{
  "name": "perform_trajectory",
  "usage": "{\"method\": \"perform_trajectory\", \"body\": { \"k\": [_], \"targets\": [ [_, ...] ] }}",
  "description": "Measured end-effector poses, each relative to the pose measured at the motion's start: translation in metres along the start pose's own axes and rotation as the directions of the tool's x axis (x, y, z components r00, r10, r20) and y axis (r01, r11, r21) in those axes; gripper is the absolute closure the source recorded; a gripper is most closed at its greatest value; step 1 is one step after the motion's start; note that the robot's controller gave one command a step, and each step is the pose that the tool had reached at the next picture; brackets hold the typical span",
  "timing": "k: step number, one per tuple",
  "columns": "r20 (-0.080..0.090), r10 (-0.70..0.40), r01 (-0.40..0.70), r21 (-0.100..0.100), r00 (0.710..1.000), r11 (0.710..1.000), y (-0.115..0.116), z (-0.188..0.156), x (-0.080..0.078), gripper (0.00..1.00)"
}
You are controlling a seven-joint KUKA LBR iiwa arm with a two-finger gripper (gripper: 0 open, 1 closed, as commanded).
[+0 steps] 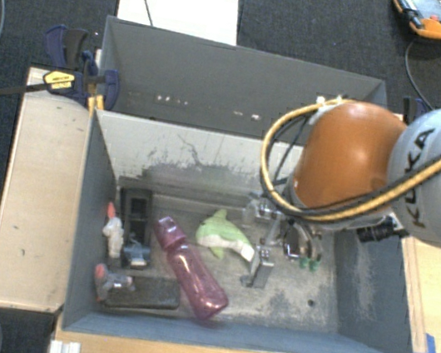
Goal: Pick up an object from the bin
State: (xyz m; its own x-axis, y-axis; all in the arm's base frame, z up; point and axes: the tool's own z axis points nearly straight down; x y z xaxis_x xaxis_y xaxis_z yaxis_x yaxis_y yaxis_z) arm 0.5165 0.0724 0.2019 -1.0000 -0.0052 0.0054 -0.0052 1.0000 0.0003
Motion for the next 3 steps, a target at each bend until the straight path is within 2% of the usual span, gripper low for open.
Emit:
{"method": "perform_trajectory", "body": {
  "k": [1,2,3],
  "targets": [
    [0.008,0.002,-0.002,-0.001,1.0,1.0,0.0,-0.004,-0.001,0.0],
    [0.014,0.029,-0.029,-0.003,0.999,1.0,-0.011,0.038,-0.014,0.0],
    [0.012,0.093,-0.093,-0.003,0.996,0.996,-0.004,0.095,-0.036,0.0]
  ]
}}
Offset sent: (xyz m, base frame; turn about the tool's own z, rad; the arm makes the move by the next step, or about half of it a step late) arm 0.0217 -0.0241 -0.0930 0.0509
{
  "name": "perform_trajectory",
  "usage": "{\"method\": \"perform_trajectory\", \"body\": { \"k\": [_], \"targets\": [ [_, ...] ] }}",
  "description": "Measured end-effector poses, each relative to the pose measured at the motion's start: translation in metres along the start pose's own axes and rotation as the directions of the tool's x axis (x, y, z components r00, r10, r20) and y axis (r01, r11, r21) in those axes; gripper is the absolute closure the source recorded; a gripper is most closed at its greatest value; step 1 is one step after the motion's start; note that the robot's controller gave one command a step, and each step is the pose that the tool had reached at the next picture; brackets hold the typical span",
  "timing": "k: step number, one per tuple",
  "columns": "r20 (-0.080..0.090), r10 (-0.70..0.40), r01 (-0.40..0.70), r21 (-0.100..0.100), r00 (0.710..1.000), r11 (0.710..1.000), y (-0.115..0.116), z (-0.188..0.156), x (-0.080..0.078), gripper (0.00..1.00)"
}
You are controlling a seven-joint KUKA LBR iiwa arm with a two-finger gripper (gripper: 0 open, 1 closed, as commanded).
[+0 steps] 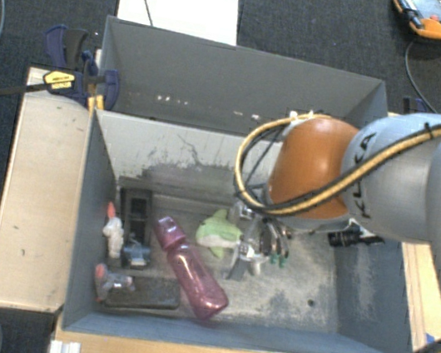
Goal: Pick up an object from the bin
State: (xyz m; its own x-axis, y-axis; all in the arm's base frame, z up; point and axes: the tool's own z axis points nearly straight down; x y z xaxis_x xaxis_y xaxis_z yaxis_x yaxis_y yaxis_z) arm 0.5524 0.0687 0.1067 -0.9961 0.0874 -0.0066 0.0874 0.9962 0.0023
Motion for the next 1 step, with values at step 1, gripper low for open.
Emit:
{"method": "perform_trajectory", "body": {
  "k": [1],
  "targets": [
    [0.003,-0.024,0.024,-0.001,1.0,1.0,-0.0067,0.0193,0.0033,1.0]
  ]
}}
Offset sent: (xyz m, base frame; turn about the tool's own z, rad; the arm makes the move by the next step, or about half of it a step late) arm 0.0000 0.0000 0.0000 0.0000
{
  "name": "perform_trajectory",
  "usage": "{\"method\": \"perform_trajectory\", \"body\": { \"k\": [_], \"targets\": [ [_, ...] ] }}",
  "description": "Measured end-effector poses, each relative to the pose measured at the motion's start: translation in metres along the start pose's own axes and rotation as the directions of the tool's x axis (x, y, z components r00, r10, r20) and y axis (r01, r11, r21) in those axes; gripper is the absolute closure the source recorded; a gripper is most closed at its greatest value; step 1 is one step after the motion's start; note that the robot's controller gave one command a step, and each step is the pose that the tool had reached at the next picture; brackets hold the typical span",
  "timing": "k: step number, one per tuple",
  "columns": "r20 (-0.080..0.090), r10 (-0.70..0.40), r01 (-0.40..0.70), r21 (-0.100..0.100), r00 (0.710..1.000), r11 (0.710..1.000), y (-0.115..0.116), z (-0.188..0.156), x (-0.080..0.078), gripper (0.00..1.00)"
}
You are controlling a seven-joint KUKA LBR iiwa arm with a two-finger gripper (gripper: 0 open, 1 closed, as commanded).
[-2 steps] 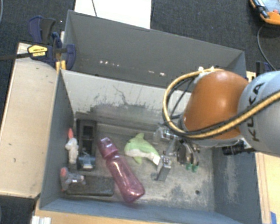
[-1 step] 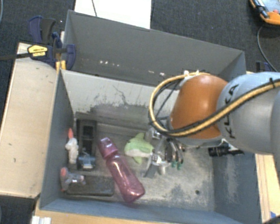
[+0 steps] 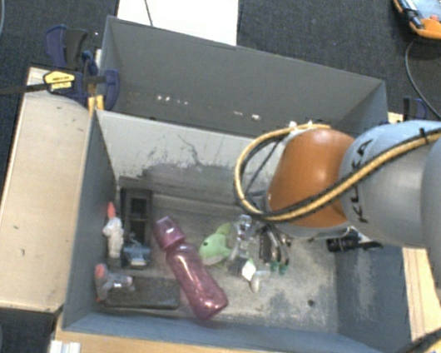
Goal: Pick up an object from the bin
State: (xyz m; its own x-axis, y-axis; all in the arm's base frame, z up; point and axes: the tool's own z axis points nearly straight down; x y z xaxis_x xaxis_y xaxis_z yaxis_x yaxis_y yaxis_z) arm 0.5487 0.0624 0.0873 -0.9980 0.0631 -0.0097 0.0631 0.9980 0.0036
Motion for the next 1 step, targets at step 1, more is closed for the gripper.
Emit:
{"method": "perform_trajectory", "body": {
  "k": [1],
  "targets": [
    [0.0,0.001,-0.001,0.0,1.0,1.0,0.0,0.0,0.0,1.0]
  ]
}}
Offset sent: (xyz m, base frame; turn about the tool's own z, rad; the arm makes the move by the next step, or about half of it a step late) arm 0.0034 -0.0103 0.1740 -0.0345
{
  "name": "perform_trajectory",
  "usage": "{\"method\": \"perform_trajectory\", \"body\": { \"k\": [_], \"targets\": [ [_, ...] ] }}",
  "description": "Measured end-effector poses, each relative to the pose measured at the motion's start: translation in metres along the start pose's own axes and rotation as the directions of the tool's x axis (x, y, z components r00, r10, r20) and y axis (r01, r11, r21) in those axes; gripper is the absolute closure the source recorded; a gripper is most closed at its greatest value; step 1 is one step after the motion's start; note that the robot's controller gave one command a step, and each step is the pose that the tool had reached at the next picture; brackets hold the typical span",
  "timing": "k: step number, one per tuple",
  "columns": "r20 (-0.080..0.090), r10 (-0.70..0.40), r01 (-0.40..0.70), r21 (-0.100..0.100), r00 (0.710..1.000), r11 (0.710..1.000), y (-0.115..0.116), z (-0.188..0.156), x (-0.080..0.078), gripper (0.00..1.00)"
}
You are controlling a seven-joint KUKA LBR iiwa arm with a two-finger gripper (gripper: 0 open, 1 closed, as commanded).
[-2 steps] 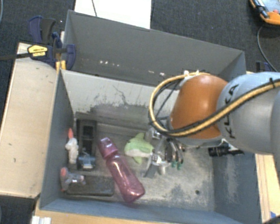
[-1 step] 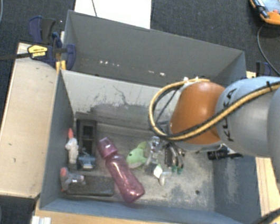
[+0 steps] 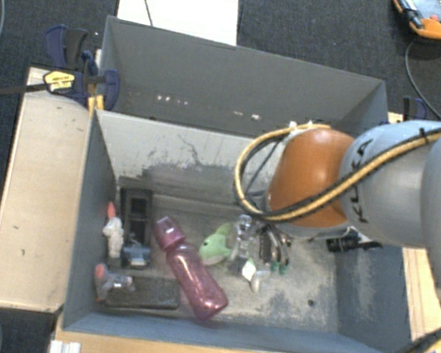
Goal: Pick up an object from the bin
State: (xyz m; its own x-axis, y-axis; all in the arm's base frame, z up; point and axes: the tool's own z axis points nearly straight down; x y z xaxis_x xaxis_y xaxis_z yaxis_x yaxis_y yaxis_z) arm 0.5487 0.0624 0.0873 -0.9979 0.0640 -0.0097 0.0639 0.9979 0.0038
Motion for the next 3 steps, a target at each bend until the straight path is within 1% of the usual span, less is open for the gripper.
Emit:
{"method": "perform_trajectory", "body": {
  "k": [1,2,3],
  "targets": [
    [-0.009,-0.008,0.008,0.001,1.0,1.0,-0.002,-0.032,0.002,1.0],
    [-0.002,-0.011,0.011,0.001,1.0,1.0,-0.001,-0.087,0.0,1.0],
    [-0.005,0.002,-0.002,0.001,1.0,1.0,-0.005,-0.142,-0.004,1.0]
  ]
}}
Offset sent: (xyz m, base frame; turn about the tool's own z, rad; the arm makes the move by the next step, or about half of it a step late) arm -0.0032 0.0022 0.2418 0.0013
